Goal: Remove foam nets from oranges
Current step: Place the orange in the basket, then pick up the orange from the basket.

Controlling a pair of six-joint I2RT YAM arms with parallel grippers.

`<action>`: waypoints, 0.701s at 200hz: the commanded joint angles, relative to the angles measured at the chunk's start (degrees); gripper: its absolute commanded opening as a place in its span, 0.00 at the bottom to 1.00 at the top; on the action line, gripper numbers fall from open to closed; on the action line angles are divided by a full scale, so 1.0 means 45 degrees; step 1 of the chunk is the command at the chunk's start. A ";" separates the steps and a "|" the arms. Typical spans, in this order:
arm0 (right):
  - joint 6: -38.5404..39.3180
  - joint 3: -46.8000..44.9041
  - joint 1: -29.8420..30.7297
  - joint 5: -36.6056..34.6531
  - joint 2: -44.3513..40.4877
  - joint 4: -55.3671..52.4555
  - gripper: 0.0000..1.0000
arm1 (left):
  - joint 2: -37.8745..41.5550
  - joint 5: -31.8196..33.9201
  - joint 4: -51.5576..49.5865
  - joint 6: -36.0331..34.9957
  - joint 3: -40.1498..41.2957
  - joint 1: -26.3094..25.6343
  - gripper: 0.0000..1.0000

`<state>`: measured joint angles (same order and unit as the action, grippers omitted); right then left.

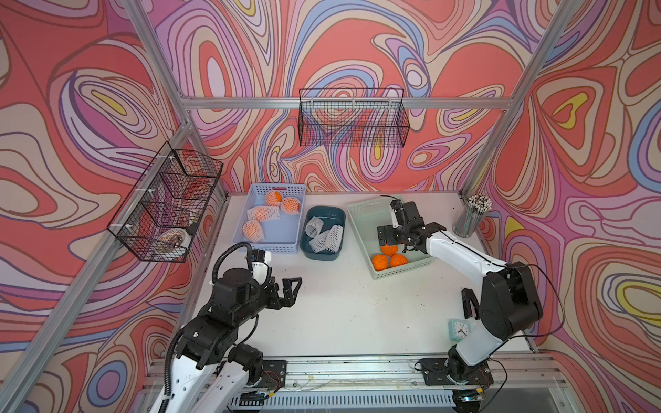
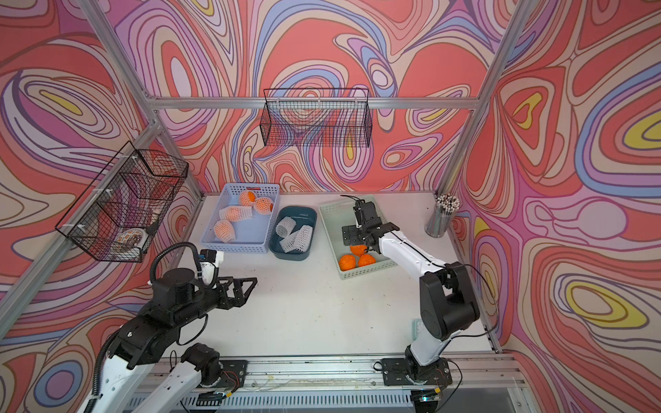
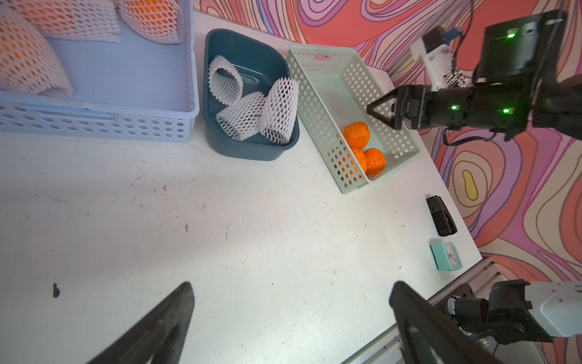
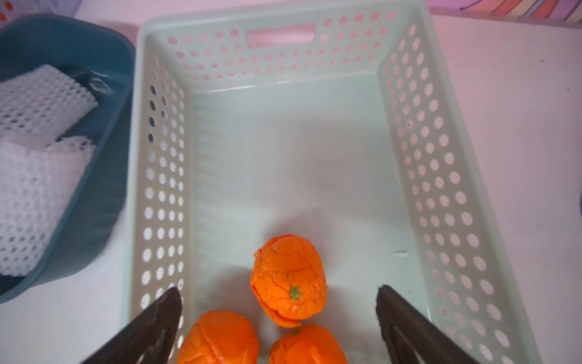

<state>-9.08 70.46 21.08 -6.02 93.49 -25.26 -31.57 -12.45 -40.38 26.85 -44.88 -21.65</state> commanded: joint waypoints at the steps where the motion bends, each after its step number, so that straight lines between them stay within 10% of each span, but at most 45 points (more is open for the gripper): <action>1: -0.0042 -0.0434 -0.0041 0.0731 -0.0794 -0.0416 0.98 | -0.0849 0.0659 0.1124 0.0417 0.0044 0.0080 1.00; 140: -0.1240 -0.3905 0.0485 0.4390 -0.6750 -0.1159 0.98 | -0.9091 0.4586 0.2800 -0.0144 -0.3485 0.1828 1.00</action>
<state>-13.32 55.35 22.44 10.94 65.34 -28.49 -68.99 5.28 -29.28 27.22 -57.06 -15.31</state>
